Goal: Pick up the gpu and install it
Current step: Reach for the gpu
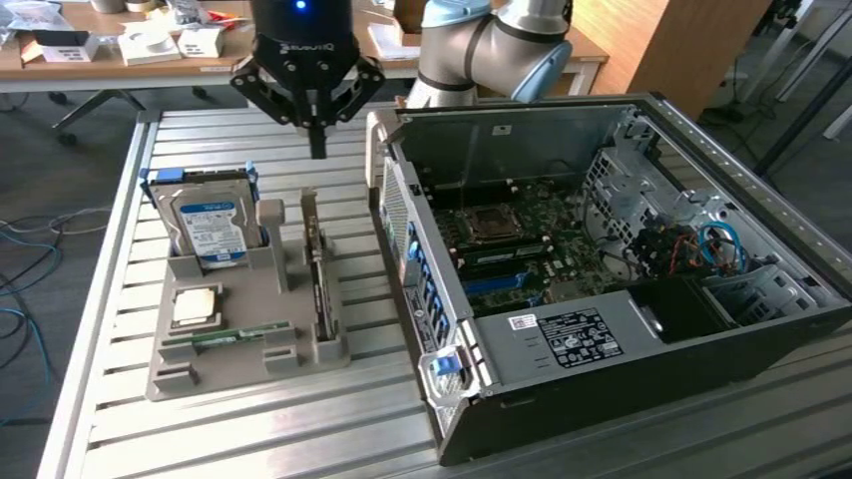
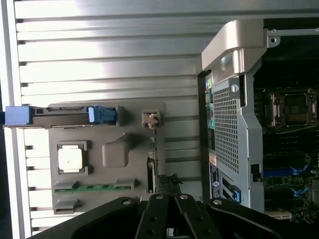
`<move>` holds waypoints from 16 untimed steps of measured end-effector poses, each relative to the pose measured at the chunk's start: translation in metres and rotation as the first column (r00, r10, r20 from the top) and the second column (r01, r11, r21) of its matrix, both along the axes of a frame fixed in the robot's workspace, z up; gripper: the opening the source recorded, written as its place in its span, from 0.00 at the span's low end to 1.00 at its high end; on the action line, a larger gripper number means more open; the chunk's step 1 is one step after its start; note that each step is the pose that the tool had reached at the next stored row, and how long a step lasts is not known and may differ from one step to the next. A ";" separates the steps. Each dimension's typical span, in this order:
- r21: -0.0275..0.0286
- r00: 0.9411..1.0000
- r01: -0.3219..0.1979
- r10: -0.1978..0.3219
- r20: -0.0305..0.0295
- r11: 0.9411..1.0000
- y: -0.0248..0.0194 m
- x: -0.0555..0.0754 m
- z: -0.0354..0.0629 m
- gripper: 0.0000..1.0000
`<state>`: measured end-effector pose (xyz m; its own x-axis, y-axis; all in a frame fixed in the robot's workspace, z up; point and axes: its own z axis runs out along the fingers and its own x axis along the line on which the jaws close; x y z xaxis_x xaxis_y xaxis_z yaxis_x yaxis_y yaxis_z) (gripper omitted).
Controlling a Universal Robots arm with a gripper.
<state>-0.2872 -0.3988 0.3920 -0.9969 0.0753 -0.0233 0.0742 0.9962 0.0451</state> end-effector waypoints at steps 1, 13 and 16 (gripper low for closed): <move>0.000 1.000 0.000 0.000 0.000 1.000 0.0000 -0.002 0.0000 0.11; 0.000 1.000 0.000 0.000 0.000 1.000 0.0000 -0.014 -0.0004 0.11; 0.000 1.000 0.000 0.000 0.000 1.000 0.0000 -0.014 -0.0004 0.11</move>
<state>-0.3013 -0.3989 0.3916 -0.9969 0.0753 -0.0233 0.0742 0.9962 0.0449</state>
